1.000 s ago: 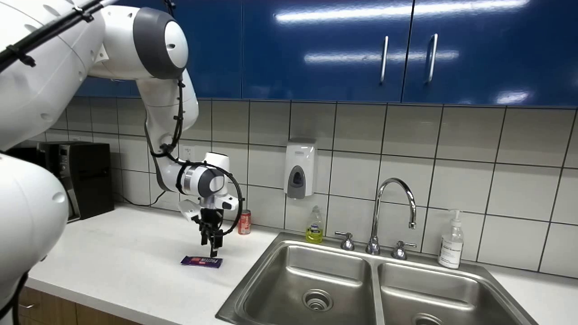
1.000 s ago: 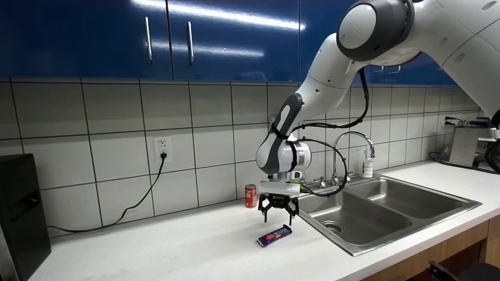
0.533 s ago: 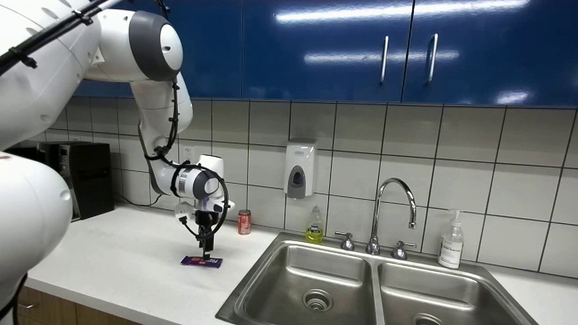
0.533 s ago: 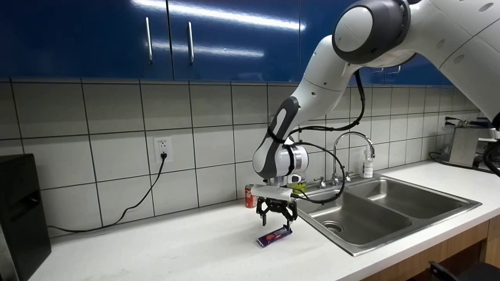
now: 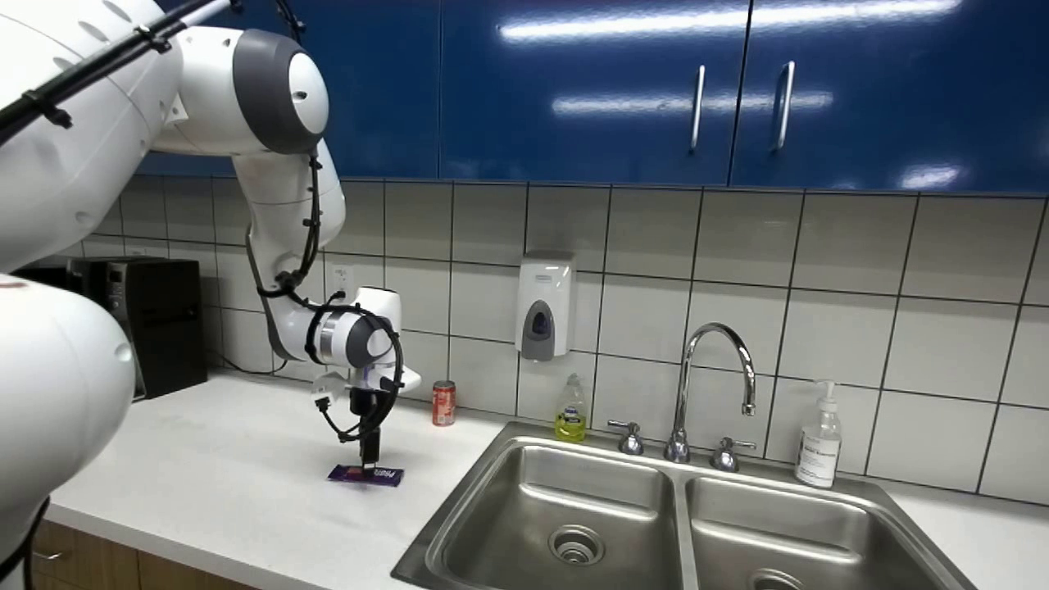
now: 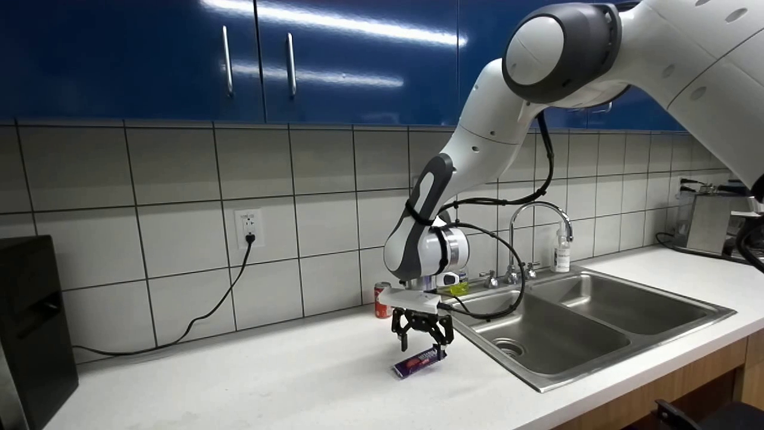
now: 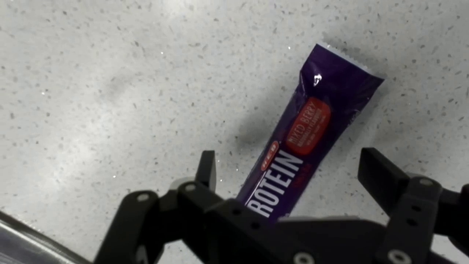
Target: Put the chocolate bar inside the sink on the left
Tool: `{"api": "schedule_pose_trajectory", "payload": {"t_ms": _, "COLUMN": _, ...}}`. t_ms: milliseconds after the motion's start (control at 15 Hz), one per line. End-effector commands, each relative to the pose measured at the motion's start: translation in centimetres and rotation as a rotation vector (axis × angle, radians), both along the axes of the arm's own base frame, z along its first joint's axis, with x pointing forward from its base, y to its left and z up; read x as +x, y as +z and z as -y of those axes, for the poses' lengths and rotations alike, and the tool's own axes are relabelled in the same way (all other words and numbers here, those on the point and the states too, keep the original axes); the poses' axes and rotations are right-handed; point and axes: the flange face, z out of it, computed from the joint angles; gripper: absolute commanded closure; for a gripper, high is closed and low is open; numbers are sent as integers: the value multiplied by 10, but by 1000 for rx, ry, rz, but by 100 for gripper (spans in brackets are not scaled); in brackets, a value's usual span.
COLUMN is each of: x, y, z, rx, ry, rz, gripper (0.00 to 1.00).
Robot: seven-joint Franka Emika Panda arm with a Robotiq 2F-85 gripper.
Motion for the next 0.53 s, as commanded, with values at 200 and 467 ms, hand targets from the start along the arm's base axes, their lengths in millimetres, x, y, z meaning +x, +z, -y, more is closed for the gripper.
{"api": "schedule_pose_trajectory", "payload": {"t_ms": 200, "x": 1, "y": -1, "z": -2, "rx": -15, "ry": -36, "rz": -5, "gripper": 0}}
{"api": "schedule_pose_trajectory", "payload": {"t_ms": 467, "x": -3, "y": -4, "z": -7, "rx": 7, "ry": 42, "rz": -6, "gripper": 0}}
